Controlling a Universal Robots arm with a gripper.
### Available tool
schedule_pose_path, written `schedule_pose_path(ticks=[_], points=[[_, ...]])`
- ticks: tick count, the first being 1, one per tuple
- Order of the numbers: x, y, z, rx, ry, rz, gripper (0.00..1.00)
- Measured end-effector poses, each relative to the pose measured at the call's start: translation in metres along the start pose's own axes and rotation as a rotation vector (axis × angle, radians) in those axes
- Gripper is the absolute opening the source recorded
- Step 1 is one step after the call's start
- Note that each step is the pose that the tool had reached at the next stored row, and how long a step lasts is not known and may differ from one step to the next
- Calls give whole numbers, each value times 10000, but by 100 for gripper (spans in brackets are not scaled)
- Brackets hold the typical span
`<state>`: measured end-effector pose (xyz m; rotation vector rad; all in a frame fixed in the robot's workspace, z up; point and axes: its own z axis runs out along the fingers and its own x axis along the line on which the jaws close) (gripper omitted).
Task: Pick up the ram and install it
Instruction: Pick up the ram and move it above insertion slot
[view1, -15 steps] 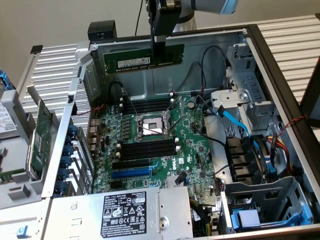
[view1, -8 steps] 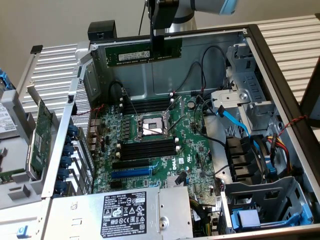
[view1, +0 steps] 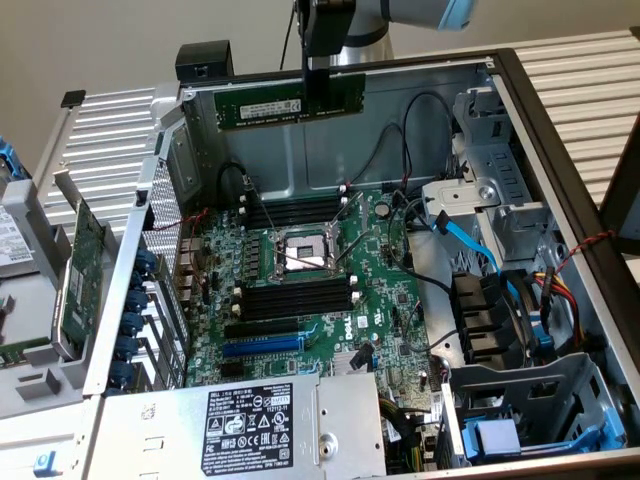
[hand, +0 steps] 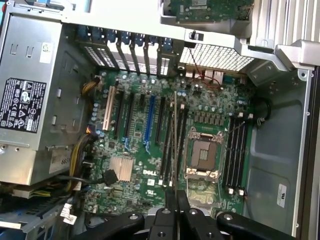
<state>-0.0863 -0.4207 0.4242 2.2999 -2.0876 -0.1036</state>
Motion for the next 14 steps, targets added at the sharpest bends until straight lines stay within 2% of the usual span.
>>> schedule_pose_path(ticks=[6, 14], points=[[-25, -5, 36, 107, -40, 215, 13], [-69, -13, 85, 132, -142, 427, 13]])
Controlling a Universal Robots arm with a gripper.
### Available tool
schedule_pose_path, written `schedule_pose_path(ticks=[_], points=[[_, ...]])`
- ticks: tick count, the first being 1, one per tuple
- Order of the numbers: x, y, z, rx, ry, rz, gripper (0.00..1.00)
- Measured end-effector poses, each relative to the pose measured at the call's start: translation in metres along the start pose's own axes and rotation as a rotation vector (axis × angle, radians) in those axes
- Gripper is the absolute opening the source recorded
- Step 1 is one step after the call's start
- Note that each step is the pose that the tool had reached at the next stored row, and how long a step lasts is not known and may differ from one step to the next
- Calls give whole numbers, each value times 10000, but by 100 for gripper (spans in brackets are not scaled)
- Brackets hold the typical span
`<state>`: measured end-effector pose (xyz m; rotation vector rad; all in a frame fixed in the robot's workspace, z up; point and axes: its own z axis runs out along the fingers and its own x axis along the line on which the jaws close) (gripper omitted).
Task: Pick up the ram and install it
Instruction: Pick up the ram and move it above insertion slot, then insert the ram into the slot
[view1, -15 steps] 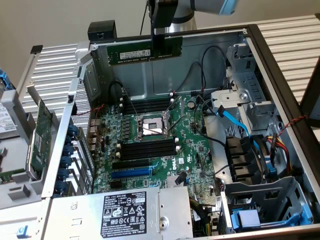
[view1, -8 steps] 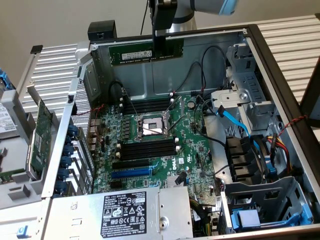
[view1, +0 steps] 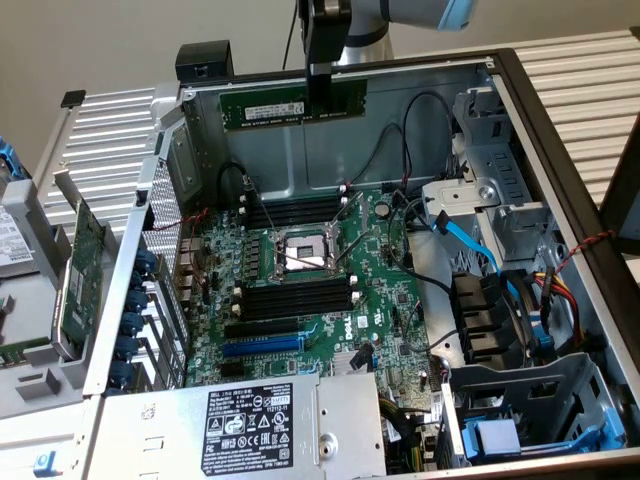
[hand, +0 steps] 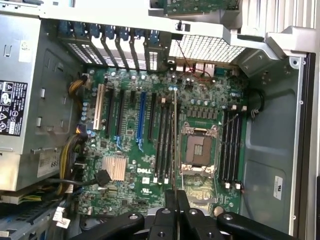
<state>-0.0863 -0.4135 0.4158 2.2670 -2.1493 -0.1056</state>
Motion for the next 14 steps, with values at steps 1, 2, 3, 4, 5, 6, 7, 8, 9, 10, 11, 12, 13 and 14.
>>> schedule_pose_path(ticks=[1, 2, 3, 4, 5, 6, 7, 8, 9, 10, 11, 12, 13, 14], points=[[-3, -1, 3, 1, -10, 9, 13], [-4, -1, 3, 1, -16, 13, 13], [-4, 0, 4, 2, -19, 21, 13], [-5, 0, 5, 3, -21, 27, 13], [-6, -1, 6, 3, -22, 34, 13], [-6, -1, 6, 4, -21, 40, 13], [-6, -1, 6, 6, -21, 46, 13], [-6, -1, 7, 7, -23, 51, 13], [-6, -1, 8, 8, -24, 55, 13], [-6, -1, 10, 10, -27, 58, 13], [-7, -1, 12, 13, -29, 65, 13], [-7, -1, 13, 14, -30, 70, 13], [-7, -1, 16, 15, -37, 77, 13], [-7, -1, 19, 16, -43, 85, 13]])
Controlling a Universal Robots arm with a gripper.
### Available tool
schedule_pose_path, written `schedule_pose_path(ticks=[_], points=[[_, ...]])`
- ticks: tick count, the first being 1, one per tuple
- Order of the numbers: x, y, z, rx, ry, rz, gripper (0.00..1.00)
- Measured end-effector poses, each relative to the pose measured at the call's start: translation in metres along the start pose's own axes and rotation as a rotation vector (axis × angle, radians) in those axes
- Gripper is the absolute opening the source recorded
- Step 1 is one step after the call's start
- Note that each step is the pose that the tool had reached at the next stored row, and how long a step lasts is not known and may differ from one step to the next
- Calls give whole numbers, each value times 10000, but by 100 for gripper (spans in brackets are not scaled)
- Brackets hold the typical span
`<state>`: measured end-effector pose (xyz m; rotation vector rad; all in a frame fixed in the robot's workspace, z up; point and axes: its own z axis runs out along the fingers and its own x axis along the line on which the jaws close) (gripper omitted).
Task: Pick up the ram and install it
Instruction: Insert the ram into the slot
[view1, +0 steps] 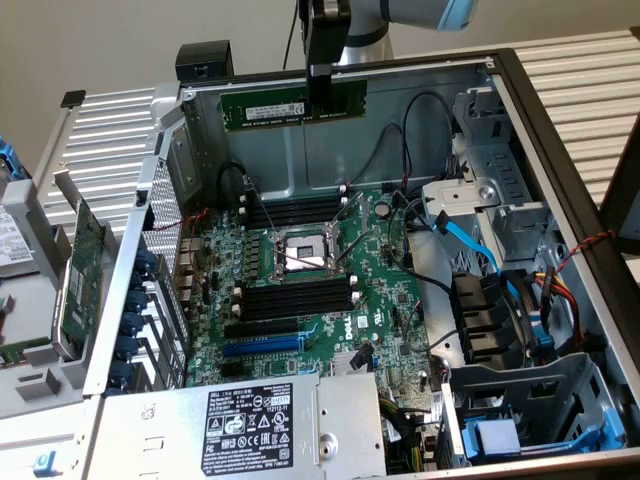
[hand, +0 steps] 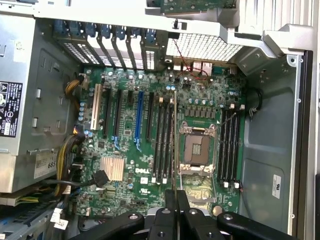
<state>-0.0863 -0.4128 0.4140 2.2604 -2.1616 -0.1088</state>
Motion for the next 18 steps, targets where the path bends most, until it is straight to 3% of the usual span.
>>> schedule_pose_path(ticks=[9, 18], points=[[-22, 1, 86, 19, -50, 143, 13], [-28, 55, 175, 53, -98, 542, 13]])
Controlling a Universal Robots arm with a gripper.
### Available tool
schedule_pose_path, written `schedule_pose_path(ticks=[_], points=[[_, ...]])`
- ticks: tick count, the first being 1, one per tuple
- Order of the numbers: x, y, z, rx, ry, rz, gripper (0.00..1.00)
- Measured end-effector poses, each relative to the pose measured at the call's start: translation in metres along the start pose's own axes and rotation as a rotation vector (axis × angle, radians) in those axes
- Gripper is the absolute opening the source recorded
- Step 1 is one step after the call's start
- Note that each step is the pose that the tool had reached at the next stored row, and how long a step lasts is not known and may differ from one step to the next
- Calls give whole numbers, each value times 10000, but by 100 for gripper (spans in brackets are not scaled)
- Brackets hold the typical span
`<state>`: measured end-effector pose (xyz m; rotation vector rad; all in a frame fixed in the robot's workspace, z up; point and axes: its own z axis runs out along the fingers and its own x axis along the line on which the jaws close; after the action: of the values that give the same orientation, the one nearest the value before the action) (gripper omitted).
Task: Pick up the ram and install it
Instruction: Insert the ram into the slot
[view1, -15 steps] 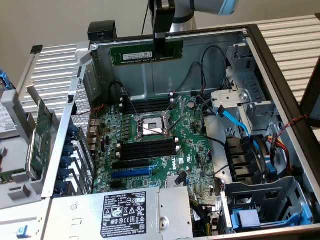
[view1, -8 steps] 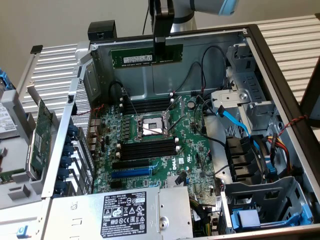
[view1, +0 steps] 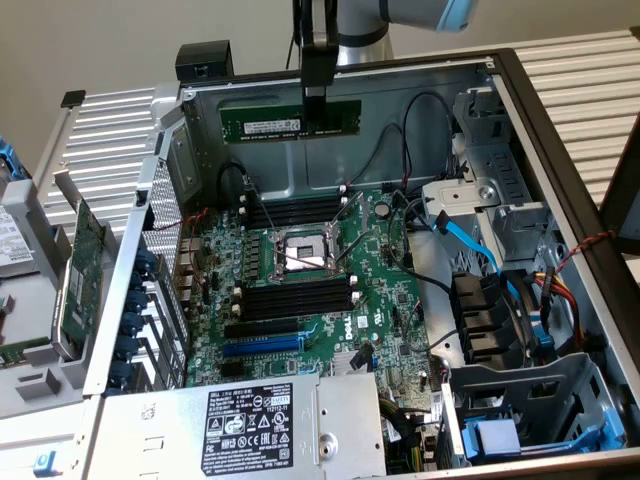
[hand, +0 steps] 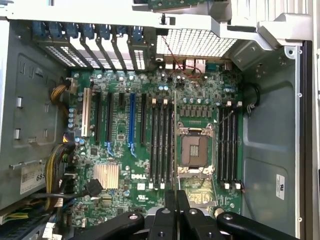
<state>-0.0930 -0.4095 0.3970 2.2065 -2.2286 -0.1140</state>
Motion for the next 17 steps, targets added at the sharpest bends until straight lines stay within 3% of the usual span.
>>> schedule_pose_path(ticks=[2, 3, 8, 12, 17], points=[[2, 11, 2, 0, -6, 0, 13], [2, 23, 5, 33, -10, -3, 13], [5, 122, 35, 474, -15, -24, 13], [6, 167, 48, 535, -16, -27, 13], [8, 258, 90, 877, -20, -44, 13]])
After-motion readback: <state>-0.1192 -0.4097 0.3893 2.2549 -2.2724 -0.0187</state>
